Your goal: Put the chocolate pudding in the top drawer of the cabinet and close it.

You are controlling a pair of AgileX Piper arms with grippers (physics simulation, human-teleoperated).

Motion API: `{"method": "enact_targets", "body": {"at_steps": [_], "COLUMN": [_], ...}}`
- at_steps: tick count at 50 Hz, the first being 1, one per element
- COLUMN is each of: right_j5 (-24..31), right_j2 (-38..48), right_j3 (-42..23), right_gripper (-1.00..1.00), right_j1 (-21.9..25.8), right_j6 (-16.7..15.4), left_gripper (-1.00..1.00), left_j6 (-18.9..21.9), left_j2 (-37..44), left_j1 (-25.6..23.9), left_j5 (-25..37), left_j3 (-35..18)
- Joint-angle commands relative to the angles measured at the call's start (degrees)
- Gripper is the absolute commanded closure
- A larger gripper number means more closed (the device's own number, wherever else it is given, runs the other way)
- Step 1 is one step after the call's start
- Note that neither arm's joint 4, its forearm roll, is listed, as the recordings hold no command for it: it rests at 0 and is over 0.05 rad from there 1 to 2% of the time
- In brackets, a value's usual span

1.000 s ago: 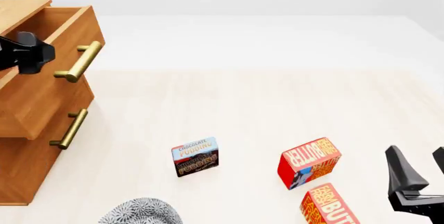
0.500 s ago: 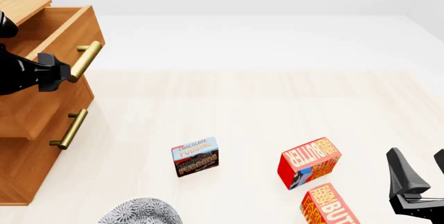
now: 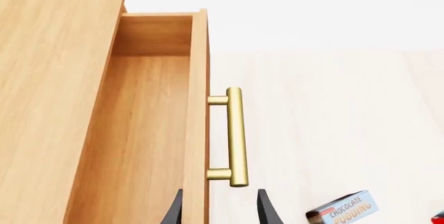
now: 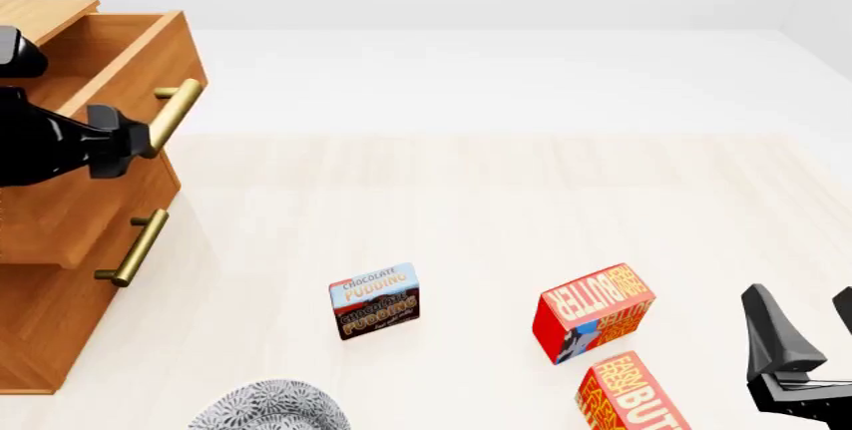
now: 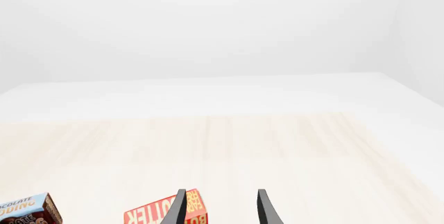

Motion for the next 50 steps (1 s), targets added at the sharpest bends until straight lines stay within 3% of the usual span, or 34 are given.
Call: {"method": "enact_targets", "body": {"at_steps": [1, 25, 50], "right_j5": [0.0, 0.0, 0.0], "right_j2": [0.0, -0.1, 0.0], "right_j3": [0.0, 0.0, 0.0], "right_gripper": [-1.00, -1.00, -1.00], "right_j1": [0.0, 0.0, 0.0], "right_j6": [0.0, 0.0, 0.0], "left_gripper": [-1.00, -1.00, -1.00], "left_j6": [0.7, 2.9, 2.4], "left_j2": [4.2, 5.4, 6.6], "left_j1": [-1.8, -4.8, -10.1], "left_j5": [-2.0, -3.9, -4.7], "left_j3": [2.3, 5.2, 5.6]}}
